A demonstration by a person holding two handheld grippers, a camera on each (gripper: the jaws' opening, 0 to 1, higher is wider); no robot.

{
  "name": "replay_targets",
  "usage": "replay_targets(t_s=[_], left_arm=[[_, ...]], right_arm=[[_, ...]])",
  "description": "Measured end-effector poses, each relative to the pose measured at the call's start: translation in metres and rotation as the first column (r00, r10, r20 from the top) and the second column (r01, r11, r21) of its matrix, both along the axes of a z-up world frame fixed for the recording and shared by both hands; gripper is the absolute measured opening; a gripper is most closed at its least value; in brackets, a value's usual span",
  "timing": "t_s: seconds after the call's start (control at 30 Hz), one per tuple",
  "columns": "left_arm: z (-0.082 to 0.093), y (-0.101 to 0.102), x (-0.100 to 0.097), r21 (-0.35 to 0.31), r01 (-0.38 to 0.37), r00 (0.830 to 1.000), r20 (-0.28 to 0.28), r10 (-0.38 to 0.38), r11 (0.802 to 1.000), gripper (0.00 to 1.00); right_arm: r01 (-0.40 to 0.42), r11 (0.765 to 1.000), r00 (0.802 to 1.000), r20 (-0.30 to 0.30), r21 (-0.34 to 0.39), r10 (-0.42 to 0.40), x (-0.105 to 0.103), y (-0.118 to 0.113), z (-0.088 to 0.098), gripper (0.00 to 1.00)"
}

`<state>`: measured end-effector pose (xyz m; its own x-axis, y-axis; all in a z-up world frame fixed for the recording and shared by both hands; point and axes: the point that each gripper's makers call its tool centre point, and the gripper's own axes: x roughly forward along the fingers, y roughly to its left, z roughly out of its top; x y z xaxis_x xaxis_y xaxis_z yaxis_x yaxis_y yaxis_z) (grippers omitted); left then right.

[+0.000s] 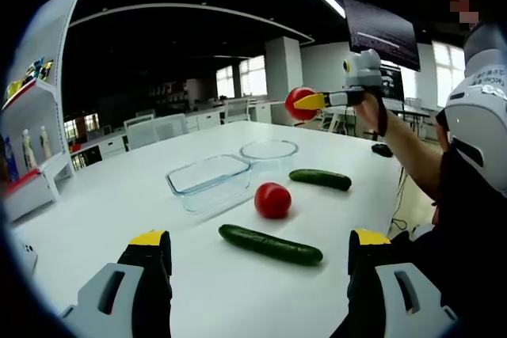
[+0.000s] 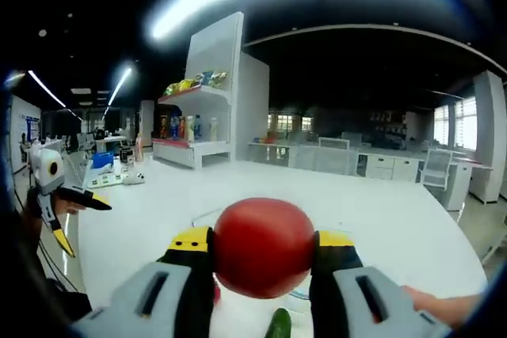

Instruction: Sort the scattered tomatoes and cucumbers on the table and place them into their respective storage containers

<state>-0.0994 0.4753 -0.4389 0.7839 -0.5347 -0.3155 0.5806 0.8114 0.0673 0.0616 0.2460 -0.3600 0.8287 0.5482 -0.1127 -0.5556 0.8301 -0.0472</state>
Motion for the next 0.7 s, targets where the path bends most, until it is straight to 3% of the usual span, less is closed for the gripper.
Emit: replay_targets(t_s=[0.27,0.37,0.4,0.7], left_arm=[[-0.002,0.002,0.001,0.002,-0.006,1.000,-0.006,0.006,1.000,0.92],[-0.002,0.003,0.001,0.003,-0.007,1.000,-0.006,0.007,1.000,0.92],[0.001,0.003,0.002,-0.006,-0.009,1.000,0.002,0.009,1.000,0.92],[0.002,0.002,0.002,0.009,0.001,1.000,0.000,-0.001,1.000,0.92]], right_arm=[[0.015,1.000,1.000,-0.016,0.013,-0.014,0.032,-0.002,0.000,0.42],[0.016,1.000,1.000,-0.017,0.014,-0.016,0.035,-0.002,0.000,0.42],[0.031,0.999,0.999,-0.016,0.013,-0.031,0.047,-0.005,0.003,0.42],[0.054,0.999,0.999,-0.005,0.001,-0.054,0.074,-0.006,0.012,0.42]])
